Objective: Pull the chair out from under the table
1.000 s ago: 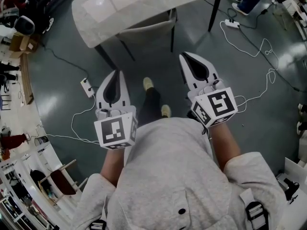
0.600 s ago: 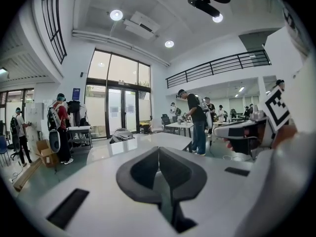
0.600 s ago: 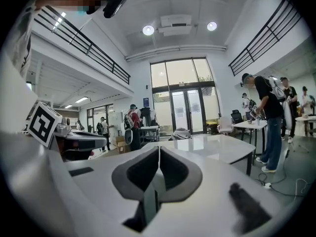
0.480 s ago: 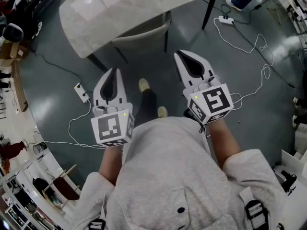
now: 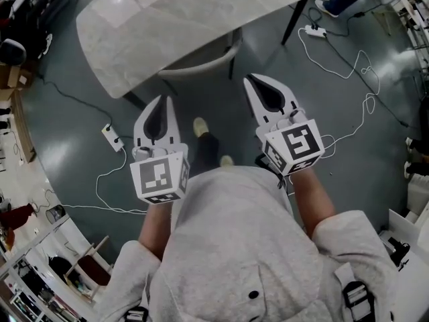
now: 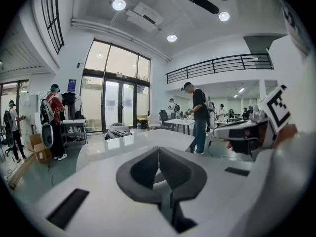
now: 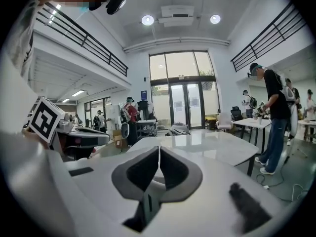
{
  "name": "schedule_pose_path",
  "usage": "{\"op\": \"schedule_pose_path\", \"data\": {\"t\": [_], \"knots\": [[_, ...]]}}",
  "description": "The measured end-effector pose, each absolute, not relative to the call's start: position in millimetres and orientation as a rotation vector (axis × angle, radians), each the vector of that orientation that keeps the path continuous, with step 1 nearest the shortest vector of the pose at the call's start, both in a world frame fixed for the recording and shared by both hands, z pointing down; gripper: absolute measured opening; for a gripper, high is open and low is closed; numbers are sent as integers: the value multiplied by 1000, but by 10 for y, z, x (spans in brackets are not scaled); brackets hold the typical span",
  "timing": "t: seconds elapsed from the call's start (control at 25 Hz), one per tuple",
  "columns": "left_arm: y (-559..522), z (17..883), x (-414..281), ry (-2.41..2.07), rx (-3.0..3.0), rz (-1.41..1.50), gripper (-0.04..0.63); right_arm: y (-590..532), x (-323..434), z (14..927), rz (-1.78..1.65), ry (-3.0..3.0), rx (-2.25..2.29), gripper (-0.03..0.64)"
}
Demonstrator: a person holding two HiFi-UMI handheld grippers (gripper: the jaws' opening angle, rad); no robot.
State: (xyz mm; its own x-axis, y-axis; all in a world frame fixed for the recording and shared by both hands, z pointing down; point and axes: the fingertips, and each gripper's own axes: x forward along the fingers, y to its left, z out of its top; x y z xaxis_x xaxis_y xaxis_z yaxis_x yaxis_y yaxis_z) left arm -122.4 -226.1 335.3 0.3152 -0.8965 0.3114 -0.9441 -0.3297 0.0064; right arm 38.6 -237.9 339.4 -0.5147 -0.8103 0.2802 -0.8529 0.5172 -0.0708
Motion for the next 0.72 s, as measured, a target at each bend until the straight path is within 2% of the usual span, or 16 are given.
{"op": "schedule_pose_path", "data": {"t": [0.72], "knots": [[-3264, 3510, -1612, -1602, 2410, 411, 14, -3405, 58, 3499, 187, -2427, 1383, 26]]}}
